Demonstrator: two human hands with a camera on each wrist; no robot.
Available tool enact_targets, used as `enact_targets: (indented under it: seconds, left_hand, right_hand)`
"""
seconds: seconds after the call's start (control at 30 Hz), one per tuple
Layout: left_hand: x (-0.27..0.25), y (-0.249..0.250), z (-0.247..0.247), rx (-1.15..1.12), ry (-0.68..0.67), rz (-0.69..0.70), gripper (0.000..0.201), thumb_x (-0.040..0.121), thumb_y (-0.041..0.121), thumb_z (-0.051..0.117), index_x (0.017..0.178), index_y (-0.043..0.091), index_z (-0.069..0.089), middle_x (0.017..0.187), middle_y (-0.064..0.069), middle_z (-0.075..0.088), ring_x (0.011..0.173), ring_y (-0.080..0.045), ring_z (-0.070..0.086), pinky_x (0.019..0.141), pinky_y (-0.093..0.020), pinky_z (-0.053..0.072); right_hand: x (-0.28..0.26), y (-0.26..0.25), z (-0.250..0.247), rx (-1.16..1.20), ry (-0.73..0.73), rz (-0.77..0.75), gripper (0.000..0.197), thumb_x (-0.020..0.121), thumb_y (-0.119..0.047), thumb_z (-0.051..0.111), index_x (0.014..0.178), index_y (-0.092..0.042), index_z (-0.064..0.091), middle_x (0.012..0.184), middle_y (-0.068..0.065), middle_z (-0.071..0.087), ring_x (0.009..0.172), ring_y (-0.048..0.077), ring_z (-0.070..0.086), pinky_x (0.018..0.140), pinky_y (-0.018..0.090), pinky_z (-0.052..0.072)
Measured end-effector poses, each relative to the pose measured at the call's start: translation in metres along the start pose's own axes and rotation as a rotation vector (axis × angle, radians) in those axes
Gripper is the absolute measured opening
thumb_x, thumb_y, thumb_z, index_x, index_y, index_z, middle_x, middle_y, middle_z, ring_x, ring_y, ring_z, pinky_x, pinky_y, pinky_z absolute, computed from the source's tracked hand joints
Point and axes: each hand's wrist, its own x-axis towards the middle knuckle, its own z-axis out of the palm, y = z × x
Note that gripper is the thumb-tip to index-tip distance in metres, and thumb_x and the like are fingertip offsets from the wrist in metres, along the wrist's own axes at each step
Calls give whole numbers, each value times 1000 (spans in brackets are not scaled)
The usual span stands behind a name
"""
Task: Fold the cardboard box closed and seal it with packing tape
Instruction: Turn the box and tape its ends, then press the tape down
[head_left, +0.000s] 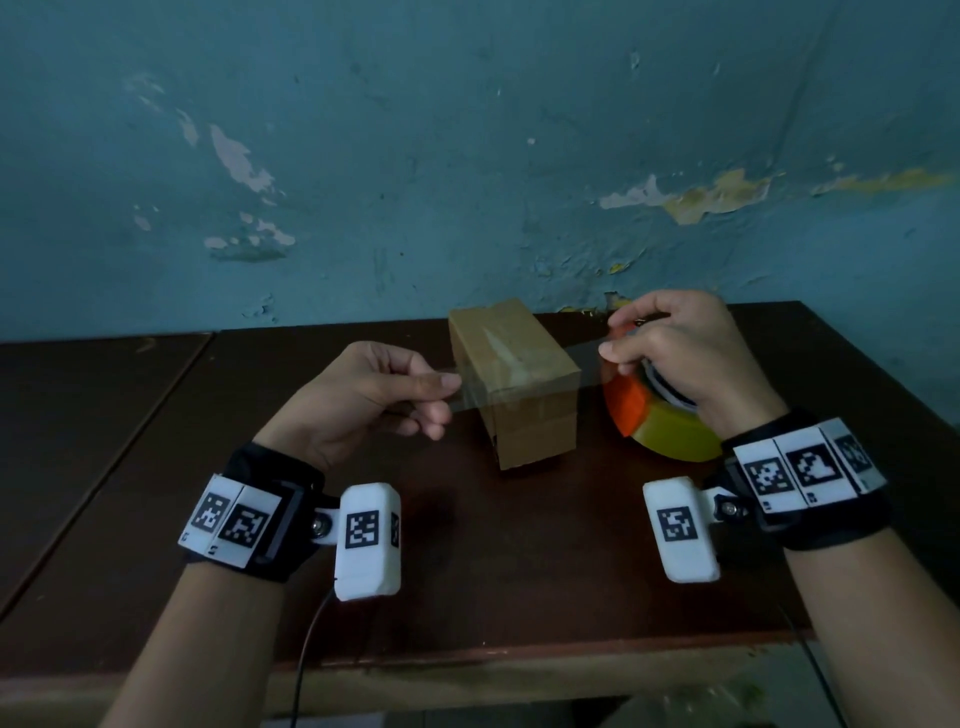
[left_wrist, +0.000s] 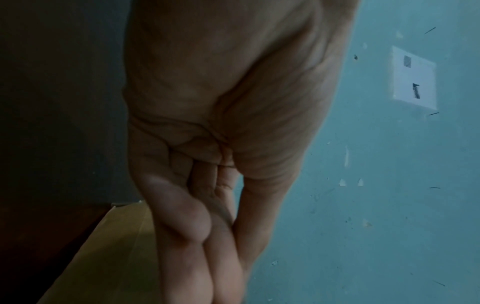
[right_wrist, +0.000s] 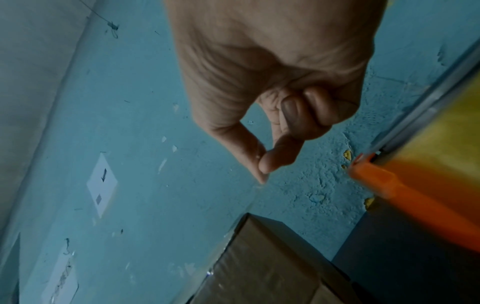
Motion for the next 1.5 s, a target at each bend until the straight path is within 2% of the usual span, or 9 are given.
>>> enact_targets:
  seconds: [0.47, 0.67, 0.8, 0.87, 0.97, 1.1, 1.23, 1.33, 1.5]
  left_hand:
    - [0, -14, -8, 44, 6, -103, 20, 68, 24, 81, 67, 8, 69, 65, -12, 72, 54, -14, 69, 46, -14, 46]
    - [4, -22, -8, 50, -6, -142, 20, 73, 23, 78, 73, 5, 70, 65, -9, 72, 57, -11, 70, 48, -12, 47]
    - [7, -26, -4, 84, -14, -143, 23, 74, 26, 76, 76, 5, 70, 67, -7, 74, 60, -11, 70, 52, -14, 49]
    - [9, -29, -2, 97, -15, -144, 21, 77, 26, 75, 76, 6, 70, 69, -7, 74, 60, -10, 70, 53, -14, 49]
    - [11, -34, 1, 115, -12, -145, 22, 78, 28, 75, 78, 6, 70, 70, -7, 75, 62, -11, 70, 56, -16, 50]
    - [13, -36, 3, 122, -15, -155, 29, 73, 33, 74, 83, 6, 69, 71, -5, 75, 65, -11, 71, 57, -17, 52]
    - [17, -39, 1, 177, 8, -182, 22, 84, 25, 75, 91, 4, 69, 75, -7, 77, 66, -12, 73, 55, -17, 53]
    - [18, -41, 1, 168, 28, -194, 34, 73, 30, 78, 94, 4, 69, 77, -8, 78, 66, -13, 73, 56, -18, 55]
    - [16, -37, -5, 178, 128, -108, 56, 57, 27, 84, 104, 2, 67, 84, -11, 77, 70, -13, 74, 62, -21, 58]
  right_hand:
    - [-4, -1, 13, -274, -69, -20, 24, 76, -7, 81, 94, -18, 70, 65, 0, 74, 62, 9, 72, 73, 30, 55]
    - [-4, 4, 28, -377, -97, -44, 26, 76, -14, 81, 97, -24, 69, 62, -6, 73, 64, -1, 69, 61, 22, 45]
    - [-4, 5, 36, -420, -142, -64, 24, 81, -13, 78, 99, -25, 68, 67, -6, 74, 60, -6, 66, 42, 6, 36]
    - [-5, 5, 39, -439, -153, -56, 25, 83, -13, 78, 102, -25, 67, 73, -6, 74, 68, -4, 67, 45, 8, 34]
    - [-4, 7, 42, -447, -178, -33, 38, 81, -14, 80, 113, -26, 64, 80, -5, 74, 85, 5, 67, 61, 19, 38]
    - [-5, 11, 45, -423, -229, -12, 57, 78, -7, 78, 127, -23, 53, 83, 0, 75, 87, 14, 69, 75, 37, 51]
    - [-7, 14, 49, -431, -247, -16, 53, 85, -7, 72, 130, -23, 49, 73, 0, 76, 60, 13, 69, 55, 28, 50]
    - [-6, 14, 49, -420, -255, 3, 52, 89, -6, 69, 134, -22, 47, 72, 1, 76, 54, 11, 68, 46, 22, 47]
    - [-8, 13, 45, -398, -271, 8, 53, 89, -16, 77, 132, -19, 47, 71, 4, 75, 55, 13, 72, 54, 26, 56]
